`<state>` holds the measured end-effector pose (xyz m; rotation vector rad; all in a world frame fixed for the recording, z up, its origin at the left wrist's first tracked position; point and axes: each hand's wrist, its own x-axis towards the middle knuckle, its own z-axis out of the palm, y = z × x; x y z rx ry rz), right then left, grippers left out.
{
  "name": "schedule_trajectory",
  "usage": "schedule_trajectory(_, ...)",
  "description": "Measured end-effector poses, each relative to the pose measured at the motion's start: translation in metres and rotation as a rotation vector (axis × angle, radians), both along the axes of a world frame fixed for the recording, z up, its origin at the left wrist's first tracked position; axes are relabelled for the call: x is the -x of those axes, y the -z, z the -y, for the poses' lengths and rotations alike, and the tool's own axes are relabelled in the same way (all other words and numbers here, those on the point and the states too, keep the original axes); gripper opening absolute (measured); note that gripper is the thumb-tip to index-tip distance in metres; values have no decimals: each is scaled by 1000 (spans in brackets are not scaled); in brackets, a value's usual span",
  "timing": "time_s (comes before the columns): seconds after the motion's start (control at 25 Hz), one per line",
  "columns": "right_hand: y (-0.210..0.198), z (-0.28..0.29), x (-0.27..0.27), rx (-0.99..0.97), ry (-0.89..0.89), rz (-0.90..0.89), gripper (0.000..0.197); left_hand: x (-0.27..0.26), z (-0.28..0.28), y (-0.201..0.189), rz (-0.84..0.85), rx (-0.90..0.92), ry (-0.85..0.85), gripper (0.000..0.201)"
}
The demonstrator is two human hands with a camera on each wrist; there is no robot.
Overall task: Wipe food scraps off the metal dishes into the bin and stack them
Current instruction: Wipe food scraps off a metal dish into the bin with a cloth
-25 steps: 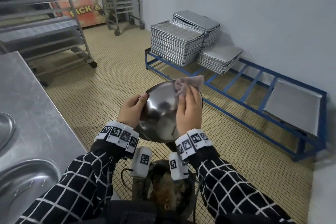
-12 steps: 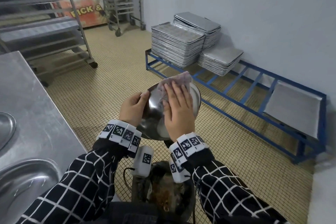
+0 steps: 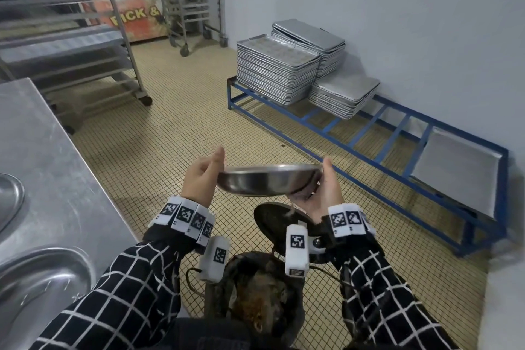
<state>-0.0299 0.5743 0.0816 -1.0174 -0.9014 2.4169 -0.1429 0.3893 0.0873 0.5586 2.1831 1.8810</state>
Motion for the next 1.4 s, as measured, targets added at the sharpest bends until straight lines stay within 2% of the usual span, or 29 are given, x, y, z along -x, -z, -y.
schedule_trajectory(0.08,-8,-3,-4,-21,-52,-26,24,5,1,5,-58,-44,-10,51)
schedule_trajectory(0.16,-9,-5,-3,-132,-104,64,32,8,-1,6,-68,-43,-31,31)
schedule_trajectory(0.24,-5,-6,-2,-279,-120,190,37,9,-6,4,-131,33,-65,5)
schedule_trajectory(0.28,-4,-4,-1,-325,-122,217,37,10,-9,3,-149,37,-73,17)
schedule_trajectory(0.32,-3,-4,-1,-348,-123,222,36,12,-9,4,-124,-5,-61,40)
schedule_trajectory(0.4,0,-4,-1,-420,-119,238,32,14,-9,2,67,-158,-11,75)
schedule_trajectory(0.48,3,-6,0,-501,-124,263,27,13,-5,1,223,-202,33,85)
schedule_trajectory(0.56,7,-8,0,-538,-152,271,25,13,-4,0,326,-181,24,78)
schedule_trajectory(0.68,9,-15,-3,-607,-227,285,27,18,-3,2,491,-106,42,48)
schedule_trajectory(0.8,5,-27,-10,-733,-328,326,31,21,1,5,593,-36,105,38)
schedule_trajectory(0.88,1,-35,-11,-809,-365,354,27,17,2,5,623,-10,114,34)
schedule_trajectory(1.0,-3,-40,-12,-911,-347,387,13,10,-3,5,585,-55,22,25)
schedule_trajectory(1.08,1,-38,-11,-951,-309,391,23,8,-7,2,533,-97,-49,15)
schedule_trajectory(1.24,14,-34,-8,-1043,-148,424,33,12,-8,-1,299,-32,-81,19)
schedule_trajectory(1.4,12,-31,-6,-1221,-160,233,36,9,-6,-9,117,68,12,18)
